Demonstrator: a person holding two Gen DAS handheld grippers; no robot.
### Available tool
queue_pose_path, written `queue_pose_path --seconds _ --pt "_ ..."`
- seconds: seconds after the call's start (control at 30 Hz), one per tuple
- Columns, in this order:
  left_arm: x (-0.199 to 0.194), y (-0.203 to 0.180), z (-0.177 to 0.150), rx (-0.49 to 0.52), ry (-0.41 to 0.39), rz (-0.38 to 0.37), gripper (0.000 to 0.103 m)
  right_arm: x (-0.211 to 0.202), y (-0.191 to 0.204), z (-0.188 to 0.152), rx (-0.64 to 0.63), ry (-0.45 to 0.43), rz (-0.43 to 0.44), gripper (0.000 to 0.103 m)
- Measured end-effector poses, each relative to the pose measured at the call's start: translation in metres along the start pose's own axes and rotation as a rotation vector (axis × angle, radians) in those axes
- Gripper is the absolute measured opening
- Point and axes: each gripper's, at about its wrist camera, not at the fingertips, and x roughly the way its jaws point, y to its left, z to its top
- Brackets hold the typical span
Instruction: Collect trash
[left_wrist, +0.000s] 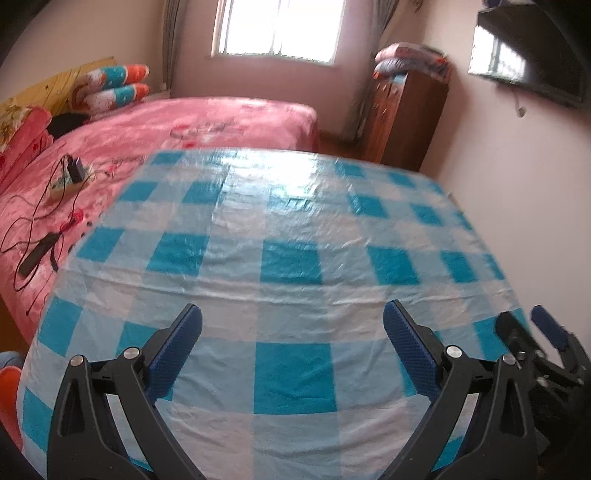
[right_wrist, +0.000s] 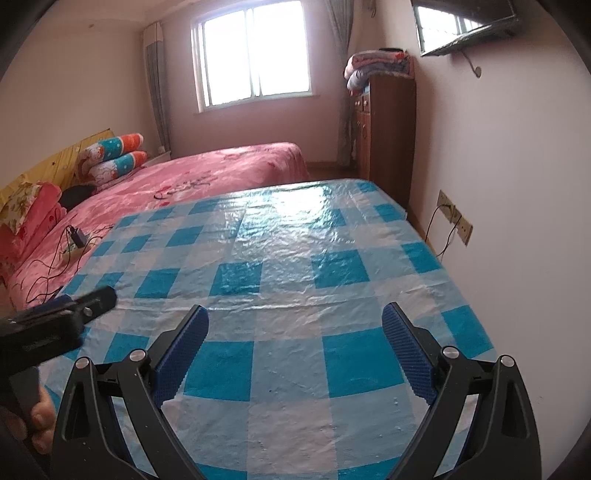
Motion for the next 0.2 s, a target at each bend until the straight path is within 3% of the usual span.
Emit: queue_pose_path --seconds 0.2 --pt "0.043 0.003 -0.004 -0.033 0.134 0.066 0.099 0.028 -0.003 -0.002 0.015 0.120 -0.004 0.094"
